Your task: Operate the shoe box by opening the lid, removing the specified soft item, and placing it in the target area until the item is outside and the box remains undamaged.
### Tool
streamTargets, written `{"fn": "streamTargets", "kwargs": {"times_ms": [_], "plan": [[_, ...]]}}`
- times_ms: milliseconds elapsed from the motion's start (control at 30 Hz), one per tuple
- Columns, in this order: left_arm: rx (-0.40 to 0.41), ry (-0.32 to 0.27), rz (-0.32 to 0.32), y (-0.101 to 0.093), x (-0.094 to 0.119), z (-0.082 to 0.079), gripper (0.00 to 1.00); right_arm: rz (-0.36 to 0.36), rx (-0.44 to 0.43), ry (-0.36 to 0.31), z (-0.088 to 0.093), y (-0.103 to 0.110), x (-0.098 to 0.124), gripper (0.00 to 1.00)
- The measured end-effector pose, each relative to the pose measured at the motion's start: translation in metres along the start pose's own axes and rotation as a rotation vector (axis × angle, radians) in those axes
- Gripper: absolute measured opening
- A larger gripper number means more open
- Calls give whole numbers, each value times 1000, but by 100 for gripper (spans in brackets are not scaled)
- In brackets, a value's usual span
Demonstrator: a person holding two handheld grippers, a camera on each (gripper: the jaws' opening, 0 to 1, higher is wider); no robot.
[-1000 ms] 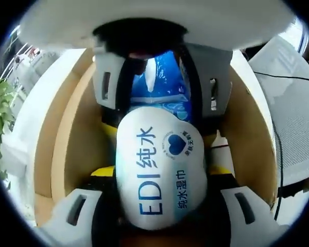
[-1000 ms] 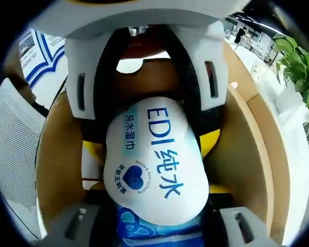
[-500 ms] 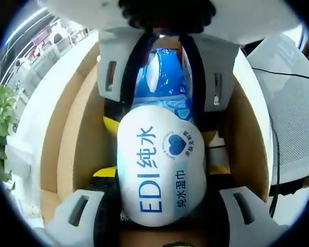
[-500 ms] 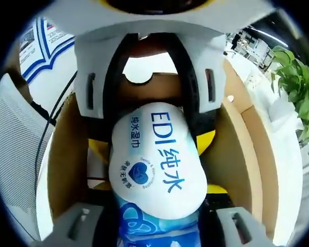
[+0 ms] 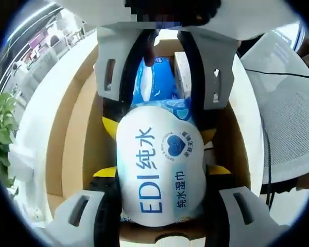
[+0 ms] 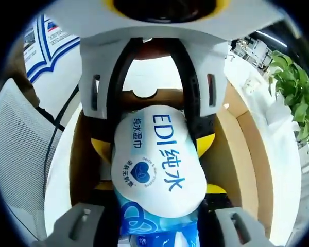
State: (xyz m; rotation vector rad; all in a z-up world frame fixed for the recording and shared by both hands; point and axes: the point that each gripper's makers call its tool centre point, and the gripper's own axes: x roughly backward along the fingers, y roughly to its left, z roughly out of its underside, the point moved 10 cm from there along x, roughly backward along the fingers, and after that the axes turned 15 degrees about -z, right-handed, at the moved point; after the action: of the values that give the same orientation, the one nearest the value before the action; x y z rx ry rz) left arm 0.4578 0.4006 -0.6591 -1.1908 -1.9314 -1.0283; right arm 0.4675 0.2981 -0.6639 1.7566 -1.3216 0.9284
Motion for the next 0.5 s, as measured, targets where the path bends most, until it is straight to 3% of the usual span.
{"fn": "streamTargets", "kwargs": {"times_ms": [167,200,500], "plan": [[-27,-5,-4,1,7,-7,61,11,3,-7,-2,3,9,55],[-50,5,-13,1,9,-8,60,9,-37,-20,-2,5,12,55],[-64,13,0,-6,17,-18,59,23,-15,-21,-7,19,25,54]]}}
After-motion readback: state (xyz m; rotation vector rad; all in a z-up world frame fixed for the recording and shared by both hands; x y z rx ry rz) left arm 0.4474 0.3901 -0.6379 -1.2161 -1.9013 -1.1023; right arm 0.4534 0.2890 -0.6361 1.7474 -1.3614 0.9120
